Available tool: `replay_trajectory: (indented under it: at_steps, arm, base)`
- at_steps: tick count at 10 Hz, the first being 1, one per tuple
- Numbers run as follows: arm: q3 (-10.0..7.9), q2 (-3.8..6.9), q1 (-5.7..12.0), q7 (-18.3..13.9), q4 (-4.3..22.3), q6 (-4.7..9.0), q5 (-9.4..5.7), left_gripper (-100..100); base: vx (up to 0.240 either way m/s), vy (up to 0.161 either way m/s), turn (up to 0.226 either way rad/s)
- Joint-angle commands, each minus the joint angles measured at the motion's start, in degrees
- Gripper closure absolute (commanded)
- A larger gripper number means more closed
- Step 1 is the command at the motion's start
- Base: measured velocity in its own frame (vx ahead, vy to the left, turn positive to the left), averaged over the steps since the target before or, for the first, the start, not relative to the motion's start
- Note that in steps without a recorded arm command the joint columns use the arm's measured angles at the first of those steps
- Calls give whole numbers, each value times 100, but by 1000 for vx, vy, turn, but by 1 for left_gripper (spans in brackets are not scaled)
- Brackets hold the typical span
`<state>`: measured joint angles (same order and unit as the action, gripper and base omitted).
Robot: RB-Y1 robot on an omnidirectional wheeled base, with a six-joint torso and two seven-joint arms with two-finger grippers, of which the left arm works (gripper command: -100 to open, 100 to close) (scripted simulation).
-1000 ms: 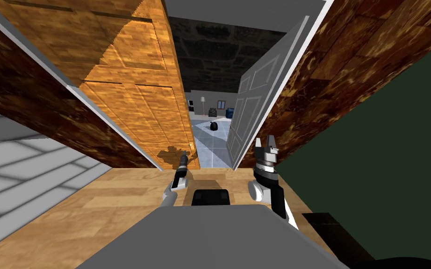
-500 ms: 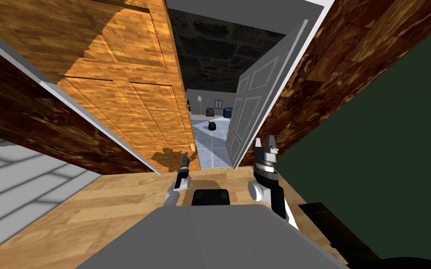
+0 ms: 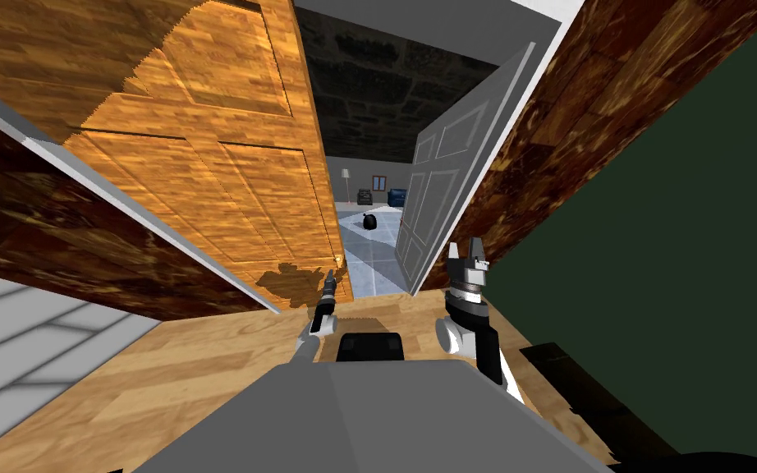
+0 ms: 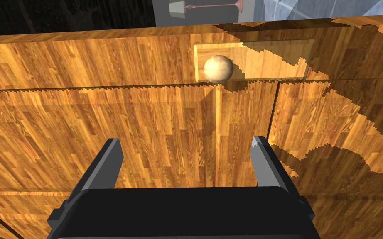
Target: Push the door open
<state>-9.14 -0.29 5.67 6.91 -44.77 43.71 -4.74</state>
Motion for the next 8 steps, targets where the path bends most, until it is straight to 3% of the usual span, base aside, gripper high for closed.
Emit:
replay_trajectory:
  at_steps: [1,6,7,8]
  arm:
    - [-22,-73,97,6,245,52,2,-100]
    - [-56,-210,250,13,645,141,5,-100]
    - [-50,-190,228,9,606,138,5,-100]
    - [-61,-27,233,4,637,165,-2,-100]
  base:
    - [14,135,-122]
    - [9,94,-74]
    - [6,35,-16]
    - [79,20,-19]
